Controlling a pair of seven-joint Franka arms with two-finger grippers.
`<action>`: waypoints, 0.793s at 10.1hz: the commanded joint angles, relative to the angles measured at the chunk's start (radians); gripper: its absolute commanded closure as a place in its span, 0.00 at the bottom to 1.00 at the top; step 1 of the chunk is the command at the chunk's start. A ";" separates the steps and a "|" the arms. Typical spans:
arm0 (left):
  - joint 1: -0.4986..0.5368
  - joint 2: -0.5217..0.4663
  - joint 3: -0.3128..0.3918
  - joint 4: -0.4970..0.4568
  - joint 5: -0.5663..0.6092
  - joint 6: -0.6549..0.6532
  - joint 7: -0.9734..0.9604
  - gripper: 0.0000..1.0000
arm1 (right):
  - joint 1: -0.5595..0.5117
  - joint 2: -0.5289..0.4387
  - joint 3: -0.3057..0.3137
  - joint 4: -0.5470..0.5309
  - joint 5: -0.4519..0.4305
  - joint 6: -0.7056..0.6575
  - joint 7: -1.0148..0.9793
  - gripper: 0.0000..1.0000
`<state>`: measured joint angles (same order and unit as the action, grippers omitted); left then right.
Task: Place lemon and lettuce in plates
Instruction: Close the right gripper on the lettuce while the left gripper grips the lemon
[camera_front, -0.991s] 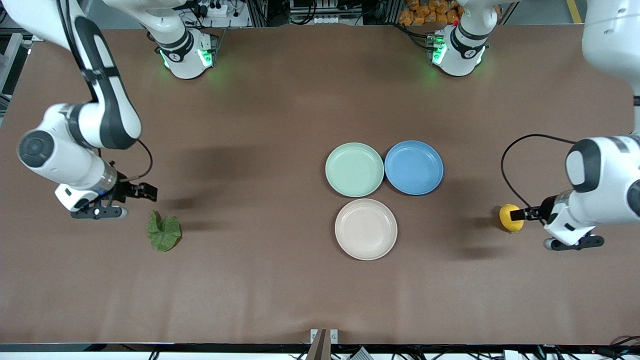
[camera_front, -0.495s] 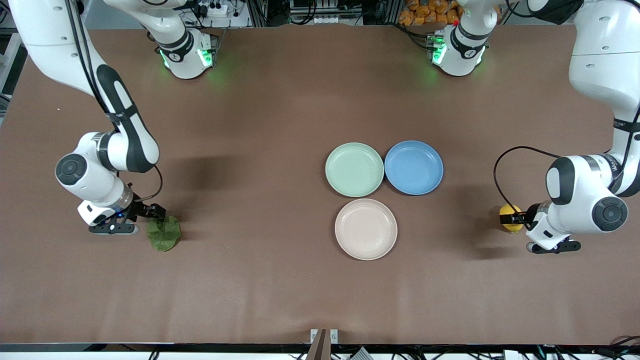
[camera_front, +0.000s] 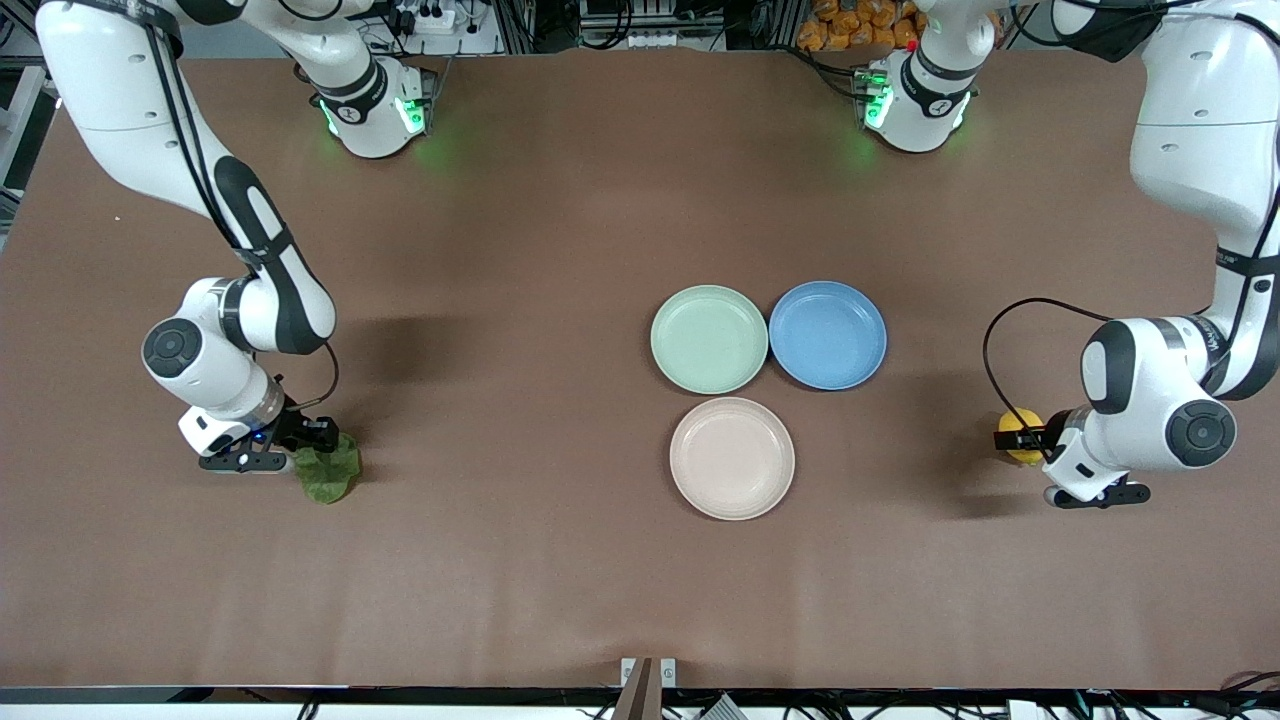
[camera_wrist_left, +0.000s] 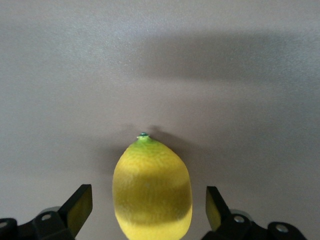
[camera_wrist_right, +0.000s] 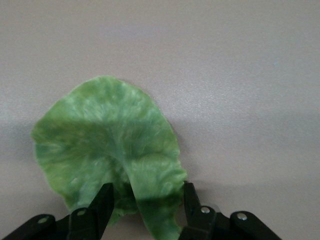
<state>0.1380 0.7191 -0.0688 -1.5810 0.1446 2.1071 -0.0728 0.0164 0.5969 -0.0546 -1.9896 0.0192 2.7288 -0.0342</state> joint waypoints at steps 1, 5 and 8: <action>0.000 0.025 0.000 0.010 0.020 0.011 -0.021 0.00 | 0.002 0.005 0.007 0.044 -0.001 -0.026 0.014 1.00; 0.000 0.028 0.000 0.010 0.006 0.021 -0.022 1.00 | 0.117 -0.066 0.009 0.251 -0.002 -0.428 0.248 1.00; -0.014 0.014 -0.005 0.025 0.003 0.022 -0.037 1.00 | 0.250 -0.066 0.013 0.360 -0.001 -0.555 0.496 1.00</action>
<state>0.1359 0.7415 -0.0716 -1.5719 0.1445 2.1261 -0.0800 0.2029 0.5229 -0.0394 -1.6672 0.0199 2.2018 0.3426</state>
